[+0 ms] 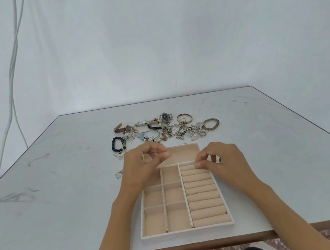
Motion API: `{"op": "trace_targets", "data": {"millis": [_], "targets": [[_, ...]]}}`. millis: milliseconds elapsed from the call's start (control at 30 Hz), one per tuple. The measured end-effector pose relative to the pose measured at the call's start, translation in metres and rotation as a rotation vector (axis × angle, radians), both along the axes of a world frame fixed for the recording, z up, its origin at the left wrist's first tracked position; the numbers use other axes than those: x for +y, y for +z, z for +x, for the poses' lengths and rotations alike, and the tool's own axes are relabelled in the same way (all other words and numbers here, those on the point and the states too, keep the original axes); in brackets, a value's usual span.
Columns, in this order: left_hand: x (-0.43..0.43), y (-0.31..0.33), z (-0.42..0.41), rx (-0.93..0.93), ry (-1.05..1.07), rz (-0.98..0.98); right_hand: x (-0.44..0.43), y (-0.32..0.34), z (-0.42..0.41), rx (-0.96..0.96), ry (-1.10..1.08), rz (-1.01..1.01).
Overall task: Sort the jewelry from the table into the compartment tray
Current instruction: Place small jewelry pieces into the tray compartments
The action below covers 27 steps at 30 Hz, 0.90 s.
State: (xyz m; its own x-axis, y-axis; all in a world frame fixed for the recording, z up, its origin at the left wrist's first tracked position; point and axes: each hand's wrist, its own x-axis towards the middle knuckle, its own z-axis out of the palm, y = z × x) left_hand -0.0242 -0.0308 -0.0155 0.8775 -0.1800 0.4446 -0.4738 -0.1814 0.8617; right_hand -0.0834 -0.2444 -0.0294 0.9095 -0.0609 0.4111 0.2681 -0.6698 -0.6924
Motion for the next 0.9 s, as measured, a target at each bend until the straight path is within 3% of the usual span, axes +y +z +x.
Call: {"op": "trace_targets", "data": {"millis": [167, 533, 900], "targets": [[-0.0001, 0.0001, -0.0012, -0.001, 0.003, 0.001, -0.0008, -0.0044, 0.0037, -0.012, -0.015, -0.096], [-0.0009, 0.0004, -0.0027, -0.004, -0.013, 0.037, -0.0017, 0.0032, 0.0020, 0.048, 0.045, 0.178], [-0.0006, -0.0032, -0.0019, -0.019, -0.024, 0.077, 0.0023, 0.0047, -0.0018, 0.051, 0.044, 0.191]]}}
